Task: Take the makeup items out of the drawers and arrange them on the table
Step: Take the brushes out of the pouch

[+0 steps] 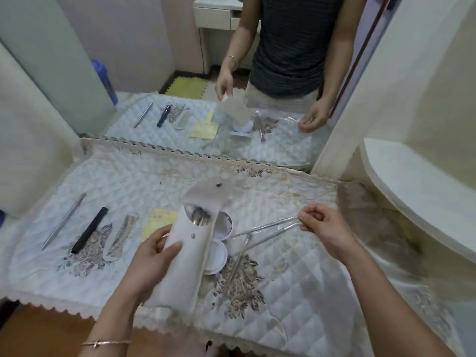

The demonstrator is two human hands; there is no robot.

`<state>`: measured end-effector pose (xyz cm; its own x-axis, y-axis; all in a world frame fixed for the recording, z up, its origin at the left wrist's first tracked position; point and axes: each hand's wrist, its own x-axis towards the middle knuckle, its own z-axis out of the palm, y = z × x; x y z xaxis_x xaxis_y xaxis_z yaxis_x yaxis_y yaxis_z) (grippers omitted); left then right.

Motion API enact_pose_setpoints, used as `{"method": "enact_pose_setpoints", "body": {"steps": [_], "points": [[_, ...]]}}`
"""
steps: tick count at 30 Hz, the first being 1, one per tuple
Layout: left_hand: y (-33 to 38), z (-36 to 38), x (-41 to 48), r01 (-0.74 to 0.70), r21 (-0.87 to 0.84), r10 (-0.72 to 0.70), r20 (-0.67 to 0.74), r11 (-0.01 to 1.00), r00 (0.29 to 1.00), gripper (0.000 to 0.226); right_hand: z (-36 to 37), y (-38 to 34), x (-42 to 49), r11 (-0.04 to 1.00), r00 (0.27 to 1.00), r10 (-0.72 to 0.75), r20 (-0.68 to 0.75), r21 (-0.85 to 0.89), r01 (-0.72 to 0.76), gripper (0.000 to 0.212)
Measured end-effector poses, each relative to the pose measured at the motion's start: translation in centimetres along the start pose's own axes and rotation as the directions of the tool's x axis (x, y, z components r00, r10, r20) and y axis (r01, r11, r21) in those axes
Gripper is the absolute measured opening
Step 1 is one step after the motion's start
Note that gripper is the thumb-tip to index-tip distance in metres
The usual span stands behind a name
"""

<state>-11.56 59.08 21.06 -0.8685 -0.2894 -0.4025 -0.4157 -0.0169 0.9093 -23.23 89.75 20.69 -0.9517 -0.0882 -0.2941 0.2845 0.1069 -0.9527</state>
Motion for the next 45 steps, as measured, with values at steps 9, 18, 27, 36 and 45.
{"method": "enact_pose_setpoints", "body": {"steps": [9,18,27,36,45], "points": [[-0.9,1.4,-0.7,0.053,-0.112,-0.063,-0.092,0.992,0.994,0.031,5.1,2.7,1.6,0.781,0.902,0.215,0.374,-0.621,0.072,0.016],[-1.2,3.5,-1.4,0.103,-0.1,-0.096,0.072,0.99,0.993,0.029,6.9,1.8,1.8,0.841,0.961,-0.049,0.271,-0.509,0.186,0.05],[-0.8,8.5,0.0,0.199,-0.153,-0.152,0.271,0.968,0.95,0.023,4.9,-2.0,-1.6,0.881,0.931,-0.313,0.186,-0.308,0.358,0.019],[-0.5,11.8,0.1,0.218,-0.103,-0.167,0.362,0.971,0.917,0.019,2.7,2.7,-5.5,0.505,0.836,-0.487,0.252,-0.7,0.505,0.025],[-0.7,14.6,-0.7,0.188,-0.044,-0.158,0.371,0.981,0.915,0.019,2.3,4.0,-7.8,0.655,0.882,-0.469,0.042,-0.653,0.38,0.058]]}}
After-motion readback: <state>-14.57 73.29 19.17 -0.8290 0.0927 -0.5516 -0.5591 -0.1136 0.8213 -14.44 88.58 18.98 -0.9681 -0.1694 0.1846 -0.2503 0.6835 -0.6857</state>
